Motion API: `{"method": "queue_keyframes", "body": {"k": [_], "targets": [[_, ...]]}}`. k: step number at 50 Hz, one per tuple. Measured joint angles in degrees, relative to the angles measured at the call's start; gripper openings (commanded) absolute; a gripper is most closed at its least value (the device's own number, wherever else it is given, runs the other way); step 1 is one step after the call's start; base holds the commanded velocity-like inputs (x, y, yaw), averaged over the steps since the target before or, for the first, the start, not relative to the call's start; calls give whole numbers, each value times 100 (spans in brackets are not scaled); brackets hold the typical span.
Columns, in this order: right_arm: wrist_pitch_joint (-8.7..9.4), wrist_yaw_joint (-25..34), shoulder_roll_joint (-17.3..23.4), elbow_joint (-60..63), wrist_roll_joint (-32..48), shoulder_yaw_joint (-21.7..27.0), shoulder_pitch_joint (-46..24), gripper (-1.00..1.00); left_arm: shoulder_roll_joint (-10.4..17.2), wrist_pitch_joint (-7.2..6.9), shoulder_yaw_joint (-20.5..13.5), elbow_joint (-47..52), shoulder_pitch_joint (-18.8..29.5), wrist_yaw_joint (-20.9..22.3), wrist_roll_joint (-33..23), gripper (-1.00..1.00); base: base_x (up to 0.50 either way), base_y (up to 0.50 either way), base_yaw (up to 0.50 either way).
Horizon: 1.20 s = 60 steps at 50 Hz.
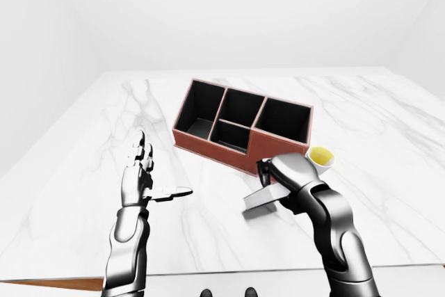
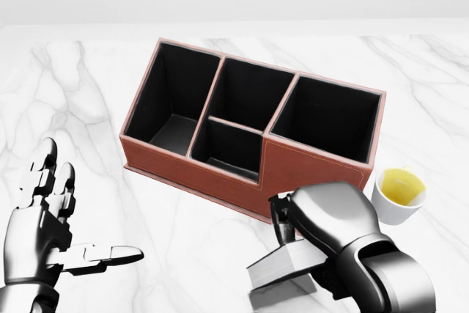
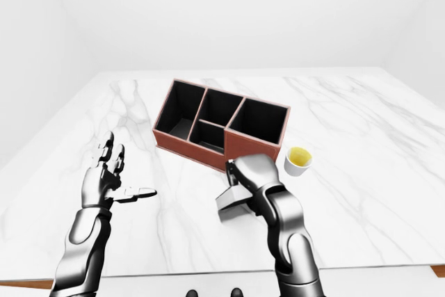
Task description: Pick up the book and place it in the right compartment of the caddy.
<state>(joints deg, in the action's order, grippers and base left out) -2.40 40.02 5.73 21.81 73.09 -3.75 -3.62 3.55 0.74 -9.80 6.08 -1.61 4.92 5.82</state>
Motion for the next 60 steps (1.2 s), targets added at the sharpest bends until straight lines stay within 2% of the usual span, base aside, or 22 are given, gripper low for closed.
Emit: {"method": "queue_keyframes", "body": {"k": [14,31,54,60], "targets": [[262,1,-89,836,-180,20,-203,-100,-1,-26,21,30,23,-13,-24,100,0,0,0],[732,-4,-150,1536,-242,94,-1067,-100,-5,-75,44,82,59,-19,-31,100,0,0,0],[740,-1,-33,1861,-264,244,-2402,-100,-4,-82,44,102,57,-7,-10,100,0,0,0],[740,0,181,1929,-324,225,-2804,-100,-3,-89,36,120,47,1,2,100,0,0,0]]}}
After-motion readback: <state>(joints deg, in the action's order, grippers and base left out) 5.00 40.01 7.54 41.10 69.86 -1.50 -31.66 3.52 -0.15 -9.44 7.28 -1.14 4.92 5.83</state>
